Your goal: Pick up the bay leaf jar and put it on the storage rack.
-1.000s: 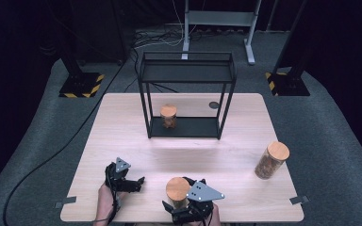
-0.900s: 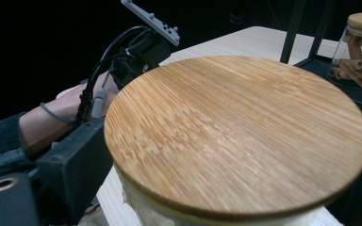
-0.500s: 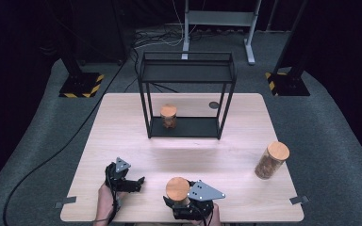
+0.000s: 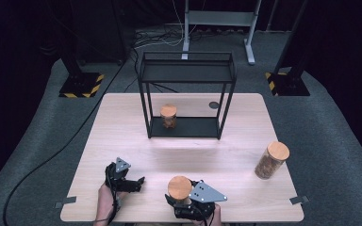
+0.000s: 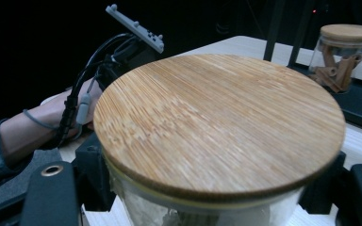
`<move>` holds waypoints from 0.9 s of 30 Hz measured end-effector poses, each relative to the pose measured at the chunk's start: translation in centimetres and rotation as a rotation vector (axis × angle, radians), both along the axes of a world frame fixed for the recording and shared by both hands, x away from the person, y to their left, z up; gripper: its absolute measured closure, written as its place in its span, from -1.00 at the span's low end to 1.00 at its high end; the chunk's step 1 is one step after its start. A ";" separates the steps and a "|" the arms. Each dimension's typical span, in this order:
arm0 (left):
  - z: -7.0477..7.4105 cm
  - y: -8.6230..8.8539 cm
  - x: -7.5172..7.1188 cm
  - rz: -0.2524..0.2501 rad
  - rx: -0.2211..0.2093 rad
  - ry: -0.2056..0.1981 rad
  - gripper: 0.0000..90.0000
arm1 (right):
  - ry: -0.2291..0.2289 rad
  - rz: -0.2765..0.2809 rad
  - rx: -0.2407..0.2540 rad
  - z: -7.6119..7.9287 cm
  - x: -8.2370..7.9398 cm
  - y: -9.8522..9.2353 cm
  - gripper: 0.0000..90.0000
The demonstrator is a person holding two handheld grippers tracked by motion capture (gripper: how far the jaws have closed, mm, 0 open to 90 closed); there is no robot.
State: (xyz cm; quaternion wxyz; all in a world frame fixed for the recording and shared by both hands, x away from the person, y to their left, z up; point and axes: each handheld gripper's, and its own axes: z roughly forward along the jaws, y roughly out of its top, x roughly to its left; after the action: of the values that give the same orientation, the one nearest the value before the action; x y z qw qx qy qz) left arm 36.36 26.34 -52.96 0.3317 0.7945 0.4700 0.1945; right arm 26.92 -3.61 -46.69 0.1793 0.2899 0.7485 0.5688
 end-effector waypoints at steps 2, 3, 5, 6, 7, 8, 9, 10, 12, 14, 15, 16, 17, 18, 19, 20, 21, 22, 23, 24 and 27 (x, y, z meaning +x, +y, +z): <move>0.0 0.0 0.0 0.000 0.000 -0.001 -1.00 | 0.000 -0.005 0.001 0.1 0.0 -0.1 -0.45; 0.0 0.0 0.0 0.000 0.000 -0.001 -1.00 | 0.000 -0.009 0.000 0.1 0.1 -0.1 -0.45; 0.0 0.0 0.0 0.000 0.000 -0.001 -1.00 | -0.001 -0.016 -0.001 0.2 0.2 -0.3 -0.45; 0.0 0.0 0.0 0.000 0.000 -0.001 -1.00 | 0.000 -0.017 -0.003 0.2 0.2 -0.3 -0.45; 0.0 0.0 0.0 0.000 0.000 -0.001 -1.00 | -0.001 -0.022 -0.004 0.3 0.3 -0.4 -0.45; 0.0 0.0 0.0 0.000 0.001 -0.001 -1.00 | 0.000 -0.025 -0.005 0.3 0.3 -0.4 -0.45; 0.0 0.0 0.0 0.001 0.000 -0.001 -1.00 | -0.001 -0.026 -0.006 0.4 0.4 -0.4 -0.45; 0.0 0.0 0.0 0.000 0.000 -0.001 -1.00 | -0.002 -0.029 -0.006 0.5 0.4 -0.4 -0.45; 0.0 0.0 0.0 0.000 0.000 -0.002 -1.00 | -0.008 -0.035 -0.011 0.6 0.4 -0.5 -0.45; 0.0 0.0 0.0 0.000 0.001 -0.001 -1.00 | -0.012 -0.039 -0.014 0.7 0.5 -0.5 -0.45; 0.0 0.0 0.0 0.001 0.000 -0.001 -1.00 | -0.015 -0.043 -0.014 0.7 0.5 -0.6 -0.45; 0.0 0.0 0.0 0.000 0.001 -0.001 -1.00 | -0.016 -0.048 -0.014 0.7 0.5 -0.7 -0.45; 0.0 0.0 0.0 0.001 0.000 -0.001 -1.00 | -0.018 -0.051 -0.014 0.8 0.5 -0.7 -0.45; 0.0 0.0 0.0 0.000 0.000 -0.002 -1.00 | -0.019 -0.057 -0.015 0.8 0.5 -0.8 -0.45; 0.0 0.0 0.0 0.000 0.001 -0.002 -1.00 | -0.020 -0.060 -0.015 0.9 0.6 -0.8 -0.45; 0.0 0.0 0.0 0.001 0.001 -0.002 -1.00 | -0.020 -0.062 -0.015 0.9 0.6 -0.9 -0.45; 0.0 0.0 0.0 0.001 0.000 -0.002 -1.00 | -0.017 -0.065 -0.014 0.9 0.7 -1.0 -0.45; 0.0 0.0 0.0 0.001 0.000 -0.002 -1.00 | -0.013 -0.066 -0.014 0.9 0.9 -1.0 -0.45; 0.0 0.0 0.0 0.001 0.000 -0.002 -1.00 | -0.011 -0.066 -0.015 0.9 0.9 -1.1 -0.45; 0.0 0.0 0.0 0.001 0.000 -0.002 -1.00 | -0.013 -0.068 -0.020 1.0 1.1 -1.1 -0.45; 0.0 0.0 0.0 0.002 -0.001 -0.001 -1.00 | -0.012 -0.072 -0.024 1.0 1.5 -1.1 -0.45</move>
State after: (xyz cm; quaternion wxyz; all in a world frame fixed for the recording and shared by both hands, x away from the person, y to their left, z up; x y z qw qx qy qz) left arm 36.32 26.31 -52.97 0.3324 0.7938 0.4705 0.1951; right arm 28.37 -4.67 -45.65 0.2076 0.3108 0.7432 0.5549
